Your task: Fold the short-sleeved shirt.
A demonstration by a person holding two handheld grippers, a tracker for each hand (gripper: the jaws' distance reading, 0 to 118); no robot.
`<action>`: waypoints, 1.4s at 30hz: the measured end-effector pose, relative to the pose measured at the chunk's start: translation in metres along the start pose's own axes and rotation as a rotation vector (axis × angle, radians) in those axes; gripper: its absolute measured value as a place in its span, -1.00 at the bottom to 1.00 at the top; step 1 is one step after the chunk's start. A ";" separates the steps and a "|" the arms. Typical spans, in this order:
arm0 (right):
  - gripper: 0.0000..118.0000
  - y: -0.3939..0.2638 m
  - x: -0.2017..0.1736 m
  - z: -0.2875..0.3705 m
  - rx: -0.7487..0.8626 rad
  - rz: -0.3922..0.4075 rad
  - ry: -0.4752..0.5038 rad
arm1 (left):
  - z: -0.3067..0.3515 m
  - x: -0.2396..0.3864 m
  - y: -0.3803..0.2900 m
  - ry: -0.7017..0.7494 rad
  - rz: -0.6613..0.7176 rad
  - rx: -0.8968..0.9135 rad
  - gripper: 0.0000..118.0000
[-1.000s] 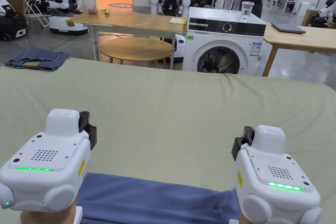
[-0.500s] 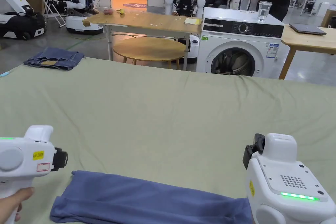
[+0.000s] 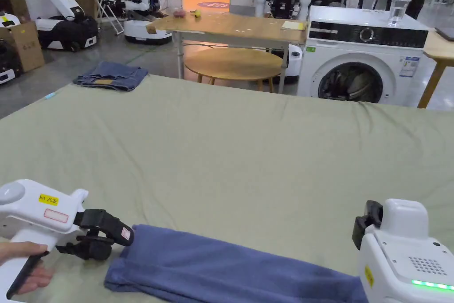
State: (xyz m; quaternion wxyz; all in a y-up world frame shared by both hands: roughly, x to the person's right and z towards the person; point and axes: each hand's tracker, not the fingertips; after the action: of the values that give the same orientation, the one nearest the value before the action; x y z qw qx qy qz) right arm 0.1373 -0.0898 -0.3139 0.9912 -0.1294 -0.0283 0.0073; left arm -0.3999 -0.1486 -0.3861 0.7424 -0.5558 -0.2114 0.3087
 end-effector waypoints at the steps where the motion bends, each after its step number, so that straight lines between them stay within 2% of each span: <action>1: -1.00 -0.001 -0.001 0.001 -0.003 0.004 0.005 | -0.007 -0.003 -0.002 -0.005 0.016 -0.027 0.24; 3: -1.00 -0.002 -0.003 0.001 -0.009 0.012 0.019 | -0.021 -0.026 0.007 -0.088 0.016 -0.068 0.24; 7: -1.00 -0.003 -0.008 0.002 -0.008 0.019 0.030 | -0.031 -0.020 -0.005 -0.224 0.061 -0.015 0.24; 10: -1.00 -0.006 -0.010 0.001 -0.012 0.008 0.039 | -0.044 -0.025 0.001 -0.268 0.089 -0.020 0.23; 11: -1.00 -0.006 -0.011 0.000 -0.014 0.003 0.040 | -0.046 -0.025 0.001 -0.267 0.077 -0.010 0.17; 12: -1.00 -0.007 -0.011 -0.001 -0.018 -0.003 0.043 | -0.049 -0.021 0.000 -0.262 0.059 0.002 -0.09; 14: -1.00 -0.008 -0.011 -0.001 -0.018 -0.011 0.045 | -0.057 -0.015 -0.004 -0.187 0.022 -0.007 -0.77; 15: -1.00 -0.008 -0.012 -0.001 -0.016 -0.012 0.042 | -0.063 -0.011 -0.006 -0.130 0.011 -0.013 -0.87; 18: -1.00 -0.009 -0.011 -0.001 -0.009 -0.016 0.037 | -0.065 -0.022 -0.005 -0.160 0.011 0.053 -0.91; 21: -1.00 -0.009 -0.009 0.000 0.000 -0.014 0.034 | -0.057 -0.018 -0.004 -0.088 -0.034 0.086 -0.92; 29: -1.00 -0.007 -0.006 -0.001 0.019 -0.010 0.027 | -0.010 0.042 -0.022 -0.095 -0.095 0.179 -0.92; 35: -1.00 -0.008 -0.009 -0.002 0.012 0.009 0.037 | 0.011 0.037 0.012 -0.068 -0.138 0.202 -0.92; 42: -1.00 -0.005 -0.015 -0.004 0.017 0.008 0.055 | 0.070 0.031 0.009 0.079 -0.082 0.268 -0.92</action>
State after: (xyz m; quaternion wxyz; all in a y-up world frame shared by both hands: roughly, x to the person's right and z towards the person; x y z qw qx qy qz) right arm 0.1226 -0.0954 -0.3171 0.9926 -0.1213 -0.0006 0.0081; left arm -0.4250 -0.0768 -0.3753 0.8296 -0.4545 -0.1615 0.2812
